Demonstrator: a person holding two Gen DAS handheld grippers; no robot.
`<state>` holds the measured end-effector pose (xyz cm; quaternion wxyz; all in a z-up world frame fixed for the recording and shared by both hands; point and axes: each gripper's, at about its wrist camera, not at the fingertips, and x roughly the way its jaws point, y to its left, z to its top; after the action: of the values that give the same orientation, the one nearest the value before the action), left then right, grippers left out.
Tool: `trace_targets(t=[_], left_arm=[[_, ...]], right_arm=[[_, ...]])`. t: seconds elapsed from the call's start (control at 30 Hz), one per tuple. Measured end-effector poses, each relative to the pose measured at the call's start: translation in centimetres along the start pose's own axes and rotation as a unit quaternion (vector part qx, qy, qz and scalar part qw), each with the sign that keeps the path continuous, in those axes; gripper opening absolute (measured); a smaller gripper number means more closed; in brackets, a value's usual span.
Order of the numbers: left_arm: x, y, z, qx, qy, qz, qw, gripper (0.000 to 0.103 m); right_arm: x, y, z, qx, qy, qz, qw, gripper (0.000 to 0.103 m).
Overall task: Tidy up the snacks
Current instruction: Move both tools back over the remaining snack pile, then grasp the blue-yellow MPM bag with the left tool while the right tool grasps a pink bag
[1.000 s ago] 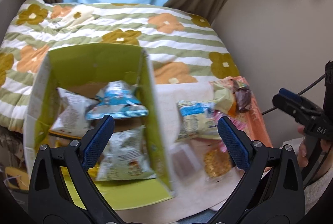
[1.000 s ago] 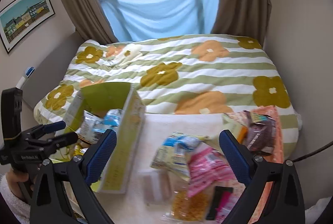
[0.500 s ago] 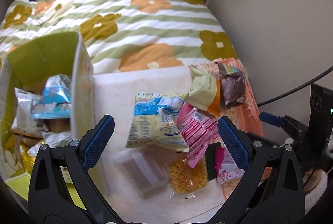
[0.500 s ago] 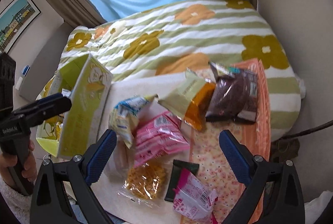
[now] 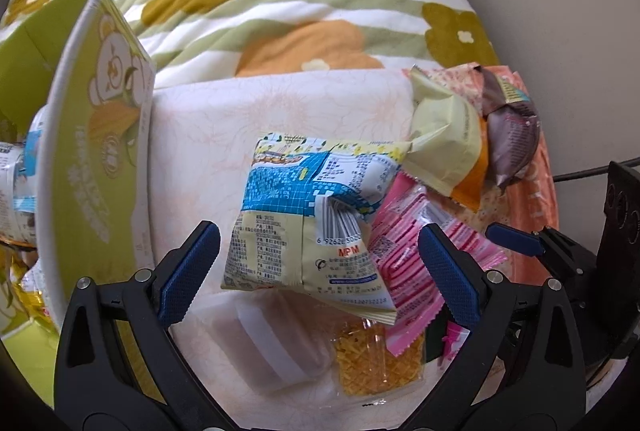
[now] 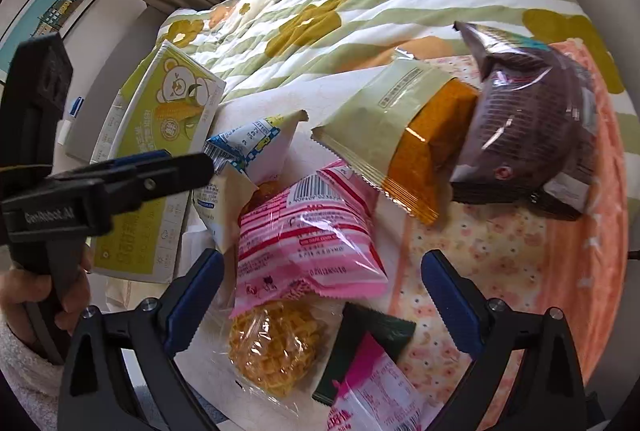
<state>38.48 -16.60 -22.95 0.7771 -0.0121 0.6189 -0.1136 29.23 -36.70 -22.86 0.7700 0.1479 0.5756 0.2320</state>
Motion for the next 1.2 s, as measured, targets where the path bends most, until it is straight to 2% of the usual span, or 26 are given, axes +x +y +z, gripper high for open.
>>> trace_targets(t=[0.17, 0.3, 0.5, 0.6, 0.7, 1.13, 1.17, 1.2], left_arm=[[1.7, 0.3, 0.4, -0.001, 0.018, 0.002, 0.9998, 0.097], [2.8, 0.6, 0.5, -0.004, 0.031, 0.000, 0.9995, 0.087], [2.9, 1.0, 0.4, -0.002, 0.027, -0.005, 0.9996, 0.081], [2.6, 1.3, 0.5, -0.004, 0.020, 0.004, 0.9998, 0.065], [2.2, 1.8, 0.6, -0.009, 0.019, -0.001, 0.9998, 0.058], [-1.2, 1.4, 0.7, 0.013, -0.018, 0.006, 0.9997, 0.057], [-1.3, 1.5, 0.7, 0.014, -0.019, 0.005, 0.9997, 0.057], [-1.5, 1.5, 0.7, 0.013, -0.020, 0.005, 0.9997, 0.057]], right_arm=[[1.3, -0.4, 0.5, 0.009, 0.009, 0.014, 1.000, 0.098], [2.0, -0.7, 0.6, 0.012, 0.018, 0.023, 0.999, 0.098], [2.7, -0.9, 1.1, 0.011, 0.024, 0.029, 0.999, 0.098], [3.2, -0.7, 1.2, 0.003, 0.029, 0.028, 0.999, 0.098], [3.7, -0.4, 1.3, -0.003, 0.032, 0.028, 0.999, 0.098], [4.6, 0.2, 1.5, -0.010, 0.040, 0.026, 0.999, 0.098], [4.6, 0.3, 1.6, -0.011, 0.040, 0.025, 0.999, 0.096], [4.7, 0.4, 1.6, -0.014, 0.041, 0.023, 0.999, 0.090]])
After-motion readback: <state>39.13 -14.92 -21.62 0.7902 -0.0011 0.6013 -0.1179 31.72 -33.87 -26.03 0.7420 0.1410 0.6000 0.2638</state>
